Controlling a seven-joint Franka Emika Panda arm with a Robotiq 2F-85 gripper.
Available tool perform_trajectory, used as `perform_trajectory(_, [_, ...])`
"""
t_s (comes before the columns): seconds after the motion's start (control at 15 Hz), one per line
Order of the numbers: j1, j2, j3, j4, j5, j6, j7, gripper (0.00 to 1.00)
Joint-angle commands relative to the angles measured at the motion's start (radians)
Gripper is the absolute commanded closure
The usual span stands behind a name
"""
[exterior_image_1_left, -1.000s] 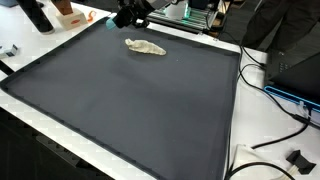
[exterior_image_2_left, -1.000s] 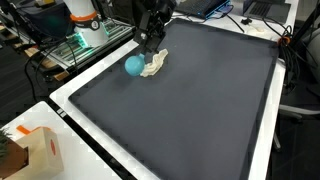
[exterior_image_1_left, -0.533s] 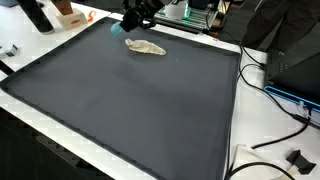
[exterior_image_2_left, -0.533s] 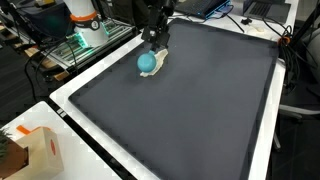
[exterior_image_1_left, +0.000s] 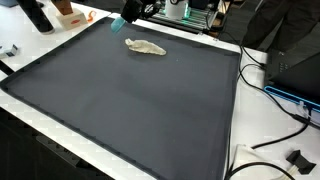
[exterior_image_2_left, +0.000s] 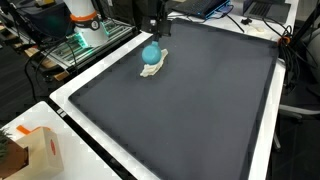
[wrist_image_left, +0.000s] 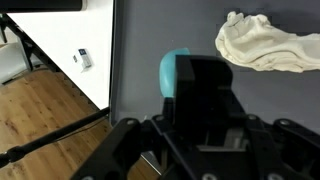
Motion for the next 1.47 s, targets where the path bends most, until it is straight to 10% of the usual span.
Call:
perform_trajectory(0.0, [-0.016,-0.130,-0.030,-0.075,0.102,0.087,-0.135,0.75])
perform_trajectory(1.4, [-0.023,-0.383,-0.170,-0.073,0.985,-0.027,-0.829,0.75])
